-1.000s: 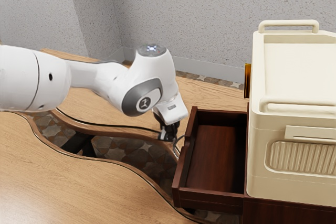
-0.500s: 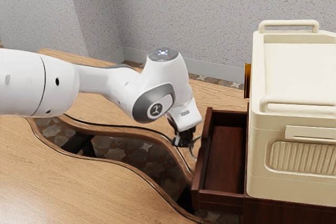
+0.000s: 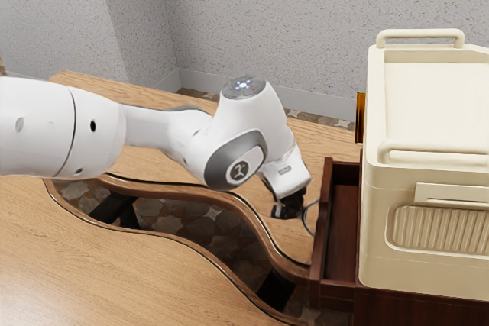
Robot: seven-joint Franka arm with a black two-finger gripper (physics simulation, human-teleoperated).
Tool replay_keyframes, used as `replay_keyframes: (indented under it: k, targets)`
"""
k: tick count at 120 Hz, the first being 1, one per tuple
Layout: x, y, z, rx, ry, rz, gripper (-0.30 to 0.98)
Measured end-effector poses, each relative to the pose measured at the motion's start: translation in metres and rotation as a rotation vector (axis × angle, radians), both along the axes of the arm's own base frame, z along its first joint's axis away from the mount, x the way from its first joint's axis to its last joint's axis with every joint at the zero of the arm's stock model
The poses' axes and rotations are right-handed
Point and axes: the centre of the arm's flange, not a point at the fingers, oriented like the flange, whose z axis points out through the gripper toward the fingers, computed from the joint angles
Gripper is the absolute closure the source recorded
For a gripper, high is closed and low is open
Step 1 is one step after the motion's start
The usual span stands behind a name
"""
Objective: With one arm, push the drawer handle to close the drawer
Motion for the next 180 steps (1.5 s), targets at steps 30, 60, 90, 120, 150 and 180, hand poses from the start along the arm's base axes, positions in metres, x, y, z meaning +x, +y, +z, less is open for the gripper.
replay_keyframes:
  k: [30,60,90,120,150,180]
  targets:
    - [0.003,-0.027,-0.007,-0.025,-0.037,-0.021,0.79]
    - [0.0,-0.044,-0.008,-0.07,-0.089,-0.03,0.78]
    - [-0.001,-0.049,-0.012,-0.097,-0.109,-0.031,0.79]
    - [0.049,0.065,0.003,-0.055,-0.095,0.158,0.79]
    - [0.106,0.161,0.11,-0.005,-0.08,0.303,0.46]
    - [0.102,0.196,0.183,0.032,0.041,0.48,0.14]
